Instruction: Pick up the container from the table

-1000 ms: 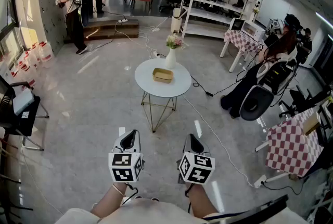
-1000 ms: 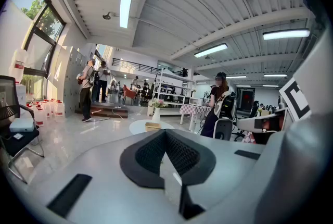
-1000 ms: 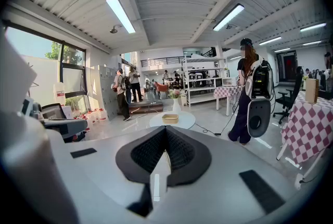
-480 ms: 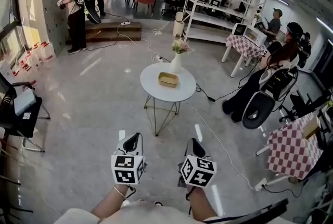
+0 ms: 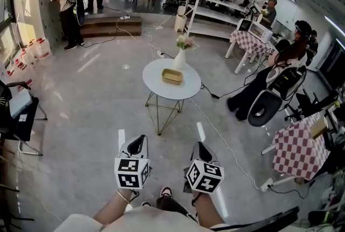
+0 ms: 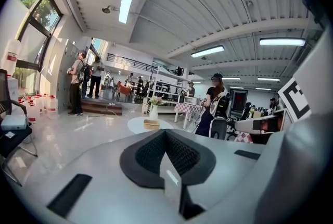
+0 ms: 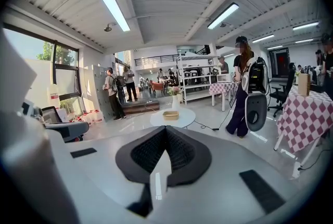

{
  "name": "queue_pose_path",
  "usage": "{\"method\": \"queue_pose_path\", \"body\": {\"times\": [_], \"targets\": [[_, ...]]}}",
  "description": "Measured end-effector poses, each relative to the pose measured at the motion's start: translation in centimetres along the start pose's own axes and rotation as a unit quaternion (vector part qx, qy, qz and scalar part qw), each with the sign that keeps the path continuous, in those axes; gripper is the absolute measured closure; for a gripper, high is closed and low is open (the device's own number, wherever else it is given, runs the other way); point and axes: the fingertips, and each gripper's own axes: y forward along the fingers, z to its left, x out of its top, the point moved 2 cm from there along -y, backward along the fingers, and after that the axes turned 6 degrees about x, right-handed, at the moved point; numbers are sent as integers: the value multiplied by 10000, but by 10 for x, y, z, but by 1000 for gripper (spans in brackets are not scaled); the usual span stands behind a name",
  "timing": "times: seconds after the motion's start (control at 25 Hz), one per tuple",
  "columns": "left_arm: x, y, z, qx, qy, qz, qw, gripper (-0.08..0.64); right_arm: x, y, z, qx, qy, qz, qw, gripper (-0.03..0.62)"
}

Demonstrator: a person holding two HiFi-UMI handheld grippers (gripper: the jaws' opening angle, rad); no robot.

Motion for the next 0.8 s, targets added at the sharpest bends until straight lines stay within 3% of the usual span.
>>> {"method": "queue_pose_path", "body": {"times": [0.8], "targets": [[4, 40, 12, 338, 55, 64, 9994, 548, 5, 50, -10, 154, -67, 123, 9998, 568]]}}
